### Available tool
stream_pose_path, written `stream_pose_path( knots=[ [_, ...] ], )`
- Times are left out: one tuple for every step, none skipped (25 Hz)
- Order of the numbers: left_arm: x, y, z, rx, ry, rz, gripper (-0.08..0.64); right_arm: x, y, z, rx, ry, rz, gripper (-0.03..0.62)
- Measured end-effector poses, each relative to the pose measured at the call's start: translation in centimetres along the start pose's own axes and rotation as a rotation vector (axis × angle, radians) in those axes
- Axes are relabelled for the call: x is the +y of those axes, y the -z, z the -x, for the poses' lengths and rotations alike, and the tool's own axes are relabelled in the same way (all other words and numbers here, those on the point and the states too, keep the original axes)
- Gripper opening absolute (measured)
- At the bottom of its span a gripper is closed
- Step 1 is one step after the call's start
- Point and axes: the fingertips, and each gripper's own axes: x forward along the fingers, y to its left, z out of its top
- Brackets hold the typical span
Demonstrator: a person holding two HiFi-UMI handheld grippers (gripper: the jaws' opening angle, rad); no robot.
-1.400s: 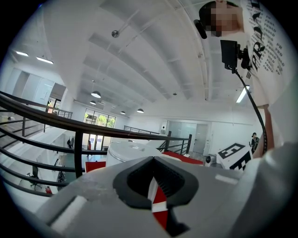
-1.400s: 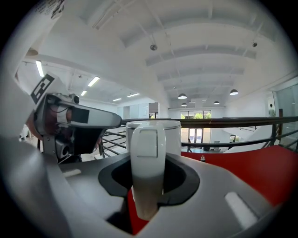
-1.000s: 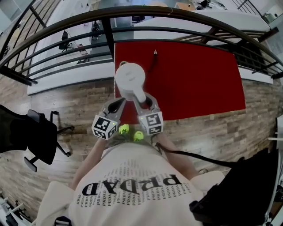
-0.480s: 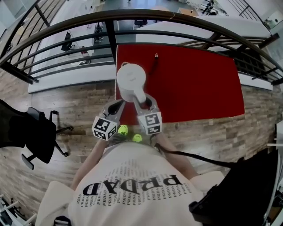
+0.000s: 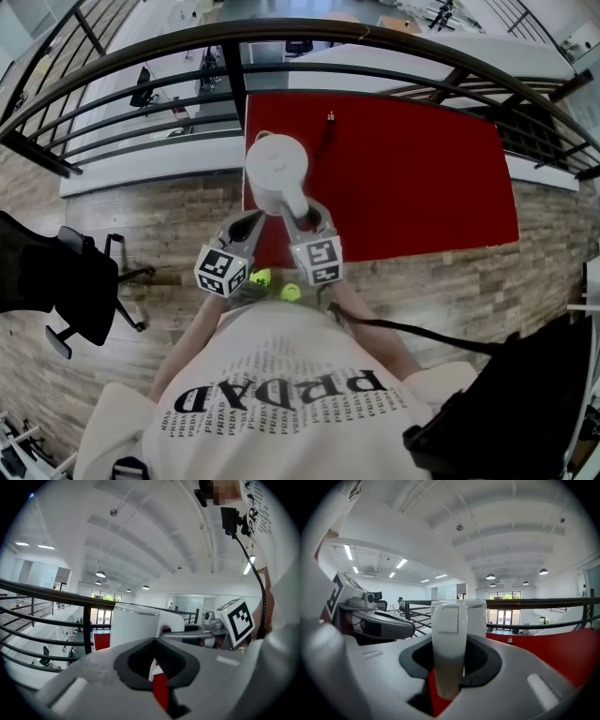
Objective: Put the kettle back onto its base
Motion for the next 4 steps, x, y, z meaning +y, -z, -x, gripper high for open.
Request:
stream_pose_path(
  knots=[
    [0.02,0.0,0.01,0.001,-0.001,0.001,0.006,0.03,-0.03,-0.02,0.0,-0.002,0.0,0.123],
    [0.03,0.01,0.03,0.003,-0.002,0.002,0.006,0.05,-0.05,-0.01,0.0,-0.005,0.0,0.122],
    [0.03,0.01,0.05,0.004,-0.003,0.004,0.006,0.06,-0.06,0.0,0.001,-0.007,0.002,0.123],
    [0.03,0.02,0.07,0.005,-0.003,0.005,0.006,0.08,-0.06,0.02,0.002,-0.01,0.003,0.123]
  ],
)
